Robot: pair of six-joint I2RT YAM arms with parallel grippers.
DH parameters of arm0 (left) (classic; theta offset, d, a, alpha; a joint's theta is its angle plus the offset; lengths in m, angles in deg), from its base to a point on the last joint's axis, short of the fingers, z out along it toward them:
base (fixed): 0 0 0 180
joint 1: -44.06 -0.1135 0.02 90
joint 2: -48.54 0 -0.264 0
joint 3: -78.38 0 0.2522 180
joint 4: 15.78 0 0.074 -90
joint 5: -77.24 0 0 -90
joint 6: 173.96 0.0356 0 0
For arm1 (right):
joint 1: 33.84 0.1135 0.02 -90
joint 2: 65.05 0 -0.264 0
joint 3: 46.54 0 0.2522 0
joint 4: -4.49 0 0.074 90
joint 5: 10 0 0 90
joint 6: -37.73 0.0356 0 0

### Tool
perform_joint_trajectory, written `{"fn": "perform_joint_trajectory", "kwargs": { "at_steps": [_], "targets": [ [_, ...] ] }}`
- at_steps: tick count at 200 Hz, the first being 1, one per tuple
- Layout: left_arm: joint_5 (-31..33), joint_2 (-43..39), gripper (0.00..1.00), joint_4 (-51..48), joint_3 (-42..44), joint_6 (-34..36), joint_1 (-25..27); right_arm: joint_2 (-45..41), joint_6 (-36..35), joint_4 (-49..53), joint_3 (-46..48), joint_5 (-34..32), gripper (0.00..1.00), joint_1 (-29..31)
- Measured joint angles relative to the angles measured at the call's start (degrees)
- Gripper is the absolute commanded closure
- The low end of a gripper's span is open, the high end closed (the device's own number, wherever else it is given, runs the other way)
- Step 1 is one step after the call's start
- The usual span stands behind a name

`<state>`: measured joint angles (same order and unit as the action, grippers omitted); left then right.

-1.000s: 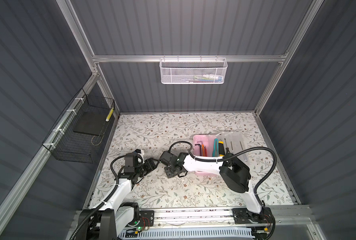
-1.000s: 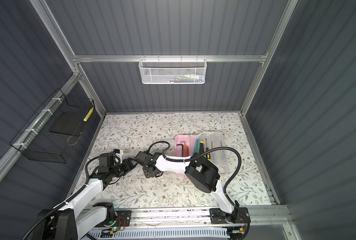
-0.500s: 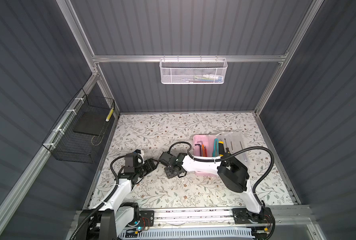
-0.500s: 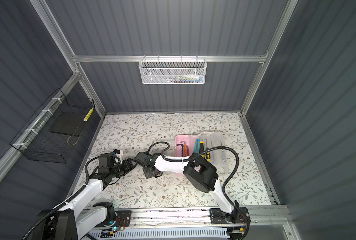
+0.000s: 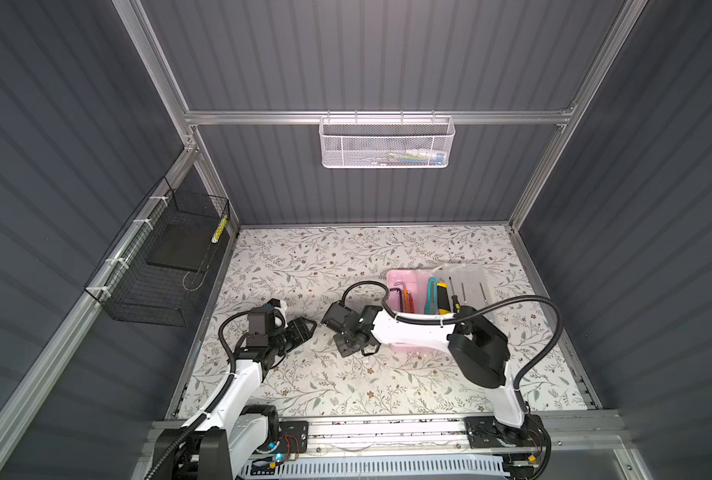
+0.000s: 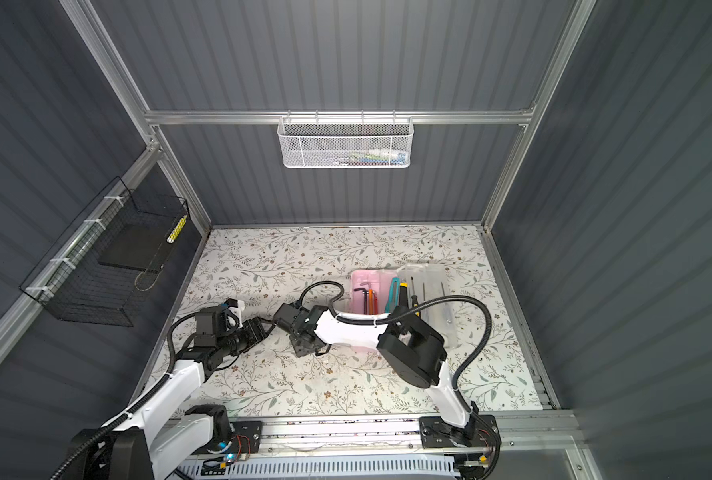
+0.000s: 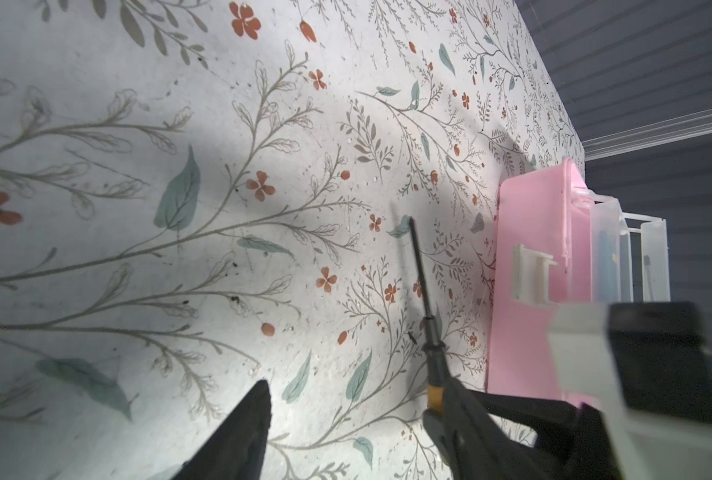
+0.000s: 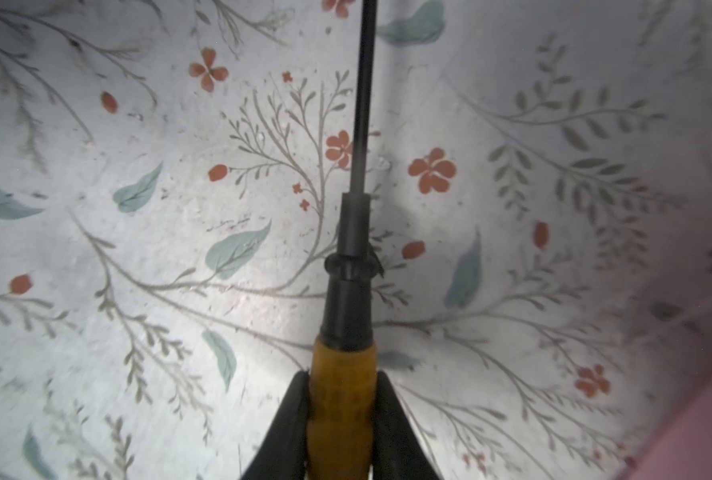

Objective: Pack the tool kit
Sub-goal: 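Lift the yellow-handled screwdriver with the right gripper and place it in the box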

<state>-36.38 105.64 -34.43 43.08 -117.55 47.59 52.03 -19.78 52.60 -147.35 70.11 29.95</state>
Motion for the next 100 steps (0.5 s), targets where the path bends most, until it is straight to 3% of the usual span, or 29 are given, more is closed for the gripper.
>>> {"fn": "perform_joint_trajectory", "kwargs": {
  "at_steps": [40,100],
  "targets": [
    [0.22,0.0,0.34,-0.35,-0.57,0.0,0.0,-15.85,-1.42,-0.57,7.13,-2.64,1.0,-2.47],
    [0.96,-0.42,0.34,-0.5,-1.57,0.42,0.0,-35.6,-6.01,1.01,16.39,-10.78,1.0,-12.74]
  ]
}}
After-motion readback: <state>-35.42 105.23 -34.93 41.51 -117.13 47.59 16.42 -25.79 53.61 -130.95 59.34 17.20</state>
